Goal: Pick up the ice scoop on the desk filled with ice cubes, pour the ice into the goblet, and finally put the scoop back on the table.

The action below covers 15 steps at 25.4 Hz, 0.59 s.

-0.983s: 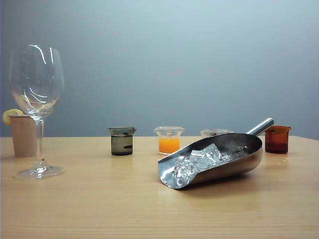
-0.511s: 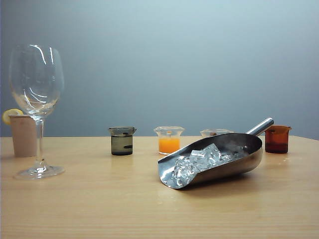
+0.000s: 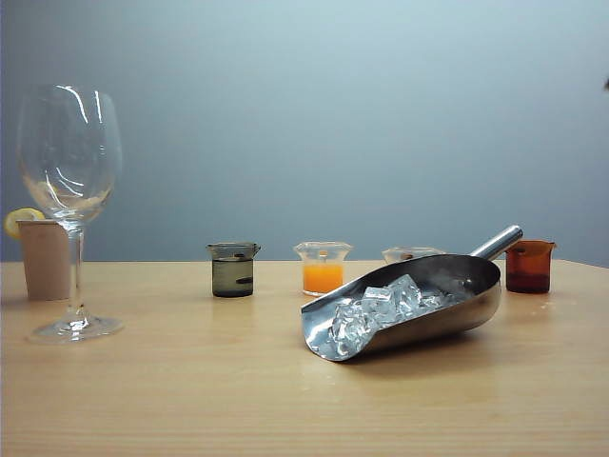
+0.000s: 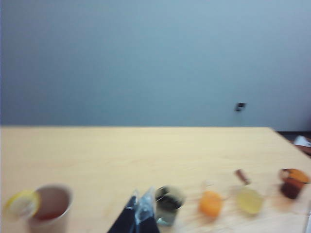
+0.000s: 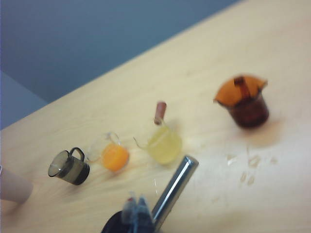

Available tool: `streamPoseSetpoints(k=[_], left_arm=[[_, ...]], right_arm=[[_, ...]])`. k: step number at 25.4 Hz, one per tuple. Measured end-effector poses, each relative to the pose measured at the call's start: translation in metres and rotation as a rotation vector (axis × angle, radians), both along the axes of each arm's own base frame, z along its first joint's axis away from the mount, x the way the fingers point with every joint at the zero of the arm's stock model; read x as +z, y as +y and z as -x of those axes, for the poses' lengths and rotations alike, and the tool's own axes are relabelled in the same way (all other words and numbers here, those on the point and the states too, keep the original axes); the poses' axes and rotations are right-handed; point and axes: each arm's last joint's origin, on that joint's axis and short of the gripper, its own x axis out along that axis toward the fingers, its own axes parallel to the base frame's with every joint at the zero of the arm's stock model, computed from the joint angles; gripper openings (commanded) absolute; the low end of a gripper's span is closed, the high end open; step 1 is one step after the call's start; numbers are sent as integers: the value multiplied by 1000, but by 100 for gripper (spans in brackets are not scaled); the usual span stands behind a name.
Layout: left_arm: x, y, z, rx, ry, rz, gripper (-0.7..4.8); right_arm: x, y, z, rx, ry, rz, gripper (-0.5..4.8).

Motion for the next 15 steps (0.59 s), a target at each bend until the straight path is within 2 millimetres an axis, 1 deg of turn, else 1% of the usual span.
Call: streamPoseSetpoints(k=[2, 3, 4, 7, 12, 14, 15], left_arm=[[13, -6, -1, -49, -8, -19, -5], [22, -15, -6, -115, 19, -34, -5], [26, -23, -9, -176, 44, -46, -5], [22, -37, -14, -265, 104, -65, -5], [16, -55, -18, -370, 166, -91, -5], [6, -66, -20, -438, 244, -121, -5], [5, -70, -21, -458, 254, -127, -5]], right_arm=[[-7, 1, -10, 28, 37, -28, -9], [-15, 2, -21, 78, 66, -66, -9], [-21, 3, -31, 106, 86, -102, -9], [-31, 5, -44, 128, 118, -146, -9], [-46, 7, -59, 142, 159, -190, -9], [-60, 8, -66, 148, 221, -203, -9], [-63, 8, -68, 152, 230, -206, -9]])
